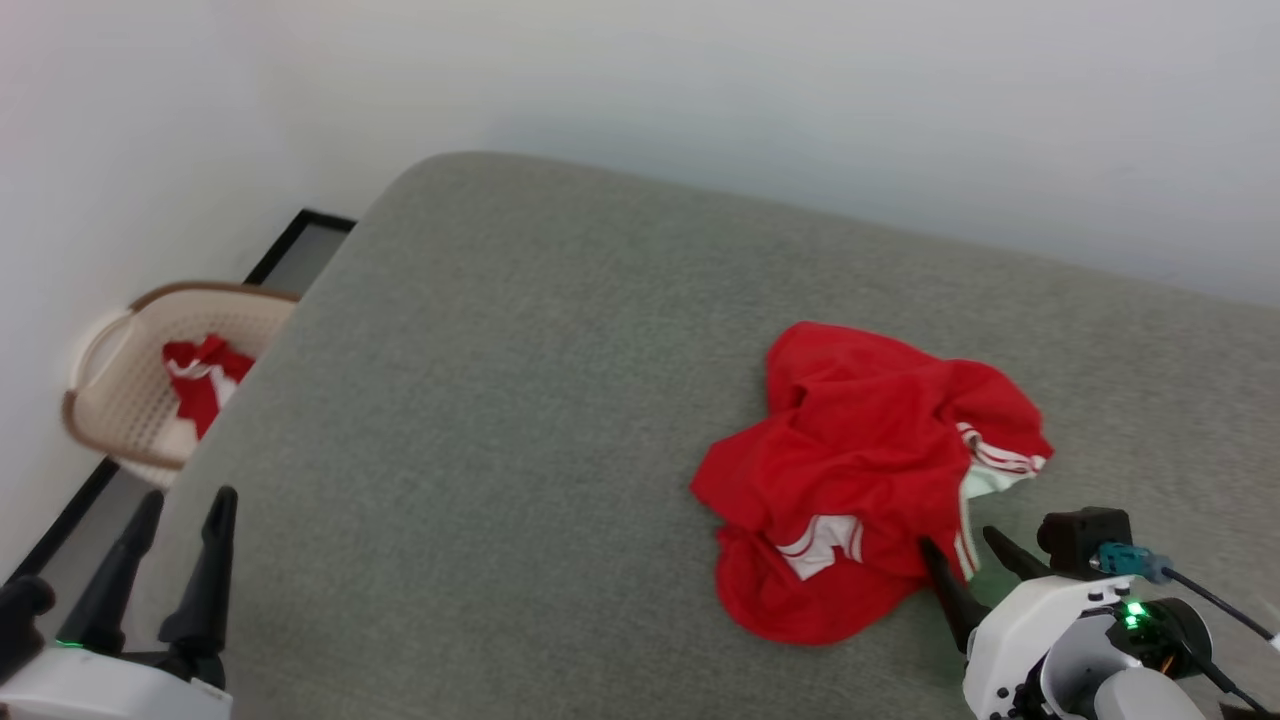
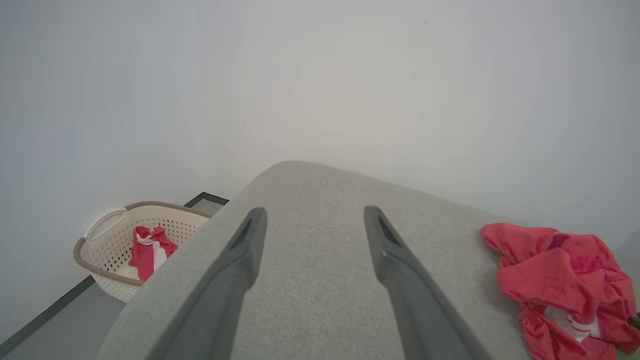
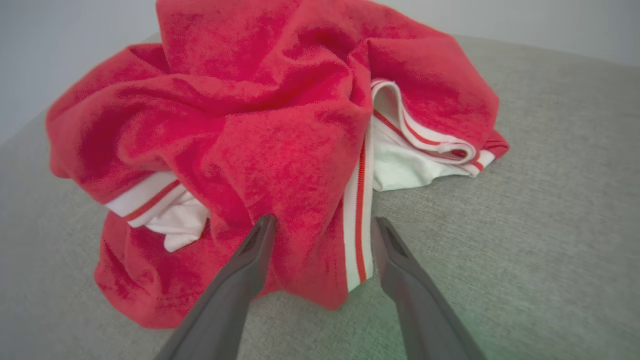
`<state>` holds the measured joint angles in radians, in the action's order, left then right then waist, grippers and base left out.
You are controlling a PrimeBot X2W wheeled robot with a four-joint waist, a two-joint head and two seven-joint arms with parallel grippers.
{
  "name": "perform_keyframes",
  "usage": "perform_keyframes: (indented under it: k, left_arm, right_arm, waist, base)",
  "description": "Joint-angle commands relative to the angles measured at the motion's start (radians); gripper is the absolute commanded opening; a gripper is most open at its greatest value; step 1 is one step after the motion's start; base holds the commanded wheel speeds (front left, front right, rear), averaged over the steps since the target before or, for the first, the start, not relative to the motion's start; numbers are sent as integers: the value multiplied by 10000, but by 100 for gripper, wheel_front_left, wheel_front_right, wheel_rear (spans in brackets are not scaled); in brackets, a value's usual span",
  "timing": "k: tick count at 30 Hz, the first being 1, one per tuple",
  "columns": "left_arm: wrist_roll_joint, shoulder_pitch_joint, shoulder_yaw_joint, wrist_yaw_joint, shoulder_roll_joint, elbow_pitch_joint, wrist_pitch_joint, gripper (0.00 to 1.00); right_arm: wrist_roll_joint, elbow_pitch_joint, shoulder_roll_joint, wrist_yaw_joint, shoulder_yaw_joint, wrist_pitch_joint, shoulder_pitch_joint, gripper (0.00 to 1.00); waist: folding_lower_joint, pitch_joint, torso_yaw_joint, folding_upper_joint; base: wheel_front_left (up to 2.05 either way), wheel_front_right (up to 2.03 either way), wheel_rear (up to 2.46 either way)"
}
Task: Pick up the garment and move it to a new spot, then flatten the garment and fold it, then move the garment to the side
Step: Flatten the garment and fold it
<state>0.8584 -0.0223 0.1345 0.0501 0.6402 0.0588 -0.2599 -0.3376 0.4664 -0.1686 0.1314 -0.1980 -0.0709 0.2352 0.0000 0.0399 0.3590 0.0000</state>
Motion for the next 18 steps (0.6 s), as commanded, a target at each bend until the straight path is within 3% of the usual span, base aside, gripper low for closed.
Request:
perform_keyframes:
  k: [1,11,12,13,18]
  left_arm:
    - [-96,84,10,31,-40,40,-42,100]
    - [-268,366,106,104,-513,137,-48,100]
    - [-267,371,99,107,-542,139,-48,100]
    - [-276,370,90,107,-556,147,-49,100]
    - [-306,337,7,73,-636,137,-51,100]
  right_arm:
    - [131,68,7,-14,58,-74,109,100]
    - [608,1359,342,-14,387,-1423,644,100]
    - [630,1418,384,-14,355,-1485,685,45]
    - [632,1457,412,-13,302,-1521,729,0]
    - [410,1353,372,-13,-16,-1513,915,0]
  waist:
    - [0,288,316,0]
    - [0,656,636,0]
    - [0,673,642,0]
    - [0,687,643,0]
    - [0,683,594,0]
  base:
    - [0,0,0]
    - [0,0,0]
    - [0,0,0]
    - [0,0,0]
    - [0,0,0]
